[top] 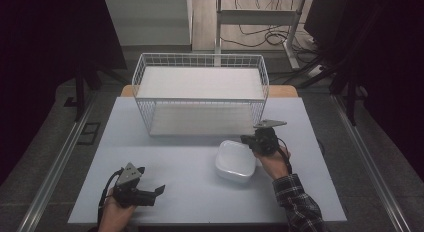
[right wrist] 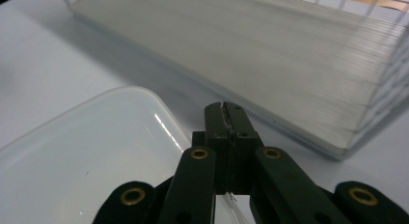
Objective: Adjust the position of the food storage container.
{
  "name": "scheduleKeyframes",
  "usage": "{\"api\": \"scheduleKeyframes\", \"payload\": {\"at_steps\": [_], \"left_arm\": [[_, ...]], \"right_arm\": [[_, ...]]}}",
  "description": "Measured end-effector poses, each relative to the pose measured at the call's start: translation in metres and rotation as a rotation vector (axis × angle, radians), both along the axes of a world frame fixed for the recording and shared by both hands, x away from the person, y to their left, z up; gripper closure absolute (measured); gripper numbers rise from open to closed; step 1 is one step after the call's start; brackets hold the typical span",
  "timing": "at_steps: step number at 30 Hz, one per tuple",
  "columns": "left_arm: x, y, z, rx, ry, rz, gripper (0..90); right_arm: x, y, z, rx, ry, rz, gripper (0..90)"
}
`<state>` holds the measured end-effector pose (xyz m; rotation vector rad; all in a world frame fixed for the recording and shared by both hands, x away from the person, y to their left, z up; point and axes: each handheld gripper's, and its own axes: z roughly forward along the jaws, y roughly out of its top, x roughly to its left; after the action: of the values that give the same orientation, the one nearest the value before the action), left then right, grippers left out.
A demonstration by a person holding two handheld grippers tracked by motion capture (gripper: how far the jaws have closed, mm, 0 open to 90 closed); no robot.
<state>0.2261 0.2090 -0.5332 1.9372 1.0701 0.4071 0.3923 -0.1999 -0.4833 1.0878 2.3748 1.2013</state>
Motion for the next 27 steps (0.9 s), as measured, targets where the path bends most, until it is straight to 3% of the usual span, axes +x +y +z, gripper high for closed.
{"api": "scheduleKeyframes", "payload": {"at_steps": [3,6,10,14,18,20,27], "left_arm": [[0.0,0.0,0.0,-0.003,-0.001,0.0,1.4],[-0.001,0.0,0.001,-0.005,-0.008,-0.001,1.4],[-0.001,-0.002,0.001,0.001,-0.01,-0.007,1.4],[-0.001,-0.003,0.001,0.007,-0.011,-0.009,1.4],[-0.001,-0.003,0.001,0.01,-0.01,-0.009,1.4],[-0.001,-0.003,0.001,0.012,-0.011,-0.006,1.4],[-0.001,-0.003,0.001,0.008,-0.009,-0.002,1.4]], "right_arm": [[-0.007,0.0,0.005,-0.023,-0.035,0.01,88.6],[-0.013,-0.019,0.011,-0.012,-0.049,-0.043,87.5],[-0.027,-0.046,0.008,0.002,-0.002,-0.112,87.8],[-0.044,-0.058,-0.004,0.014,0.06,-0.114,88.2],[-0.052,-0.052,-0.014,0.022,0.113,-0.072,88.7],[-0.053,-0.046,-0.016,0.0,0.107,-0.062,88.7],[-0.051,-0.027,-0.017,0.021,0.116,-0.029,88.7]]}}
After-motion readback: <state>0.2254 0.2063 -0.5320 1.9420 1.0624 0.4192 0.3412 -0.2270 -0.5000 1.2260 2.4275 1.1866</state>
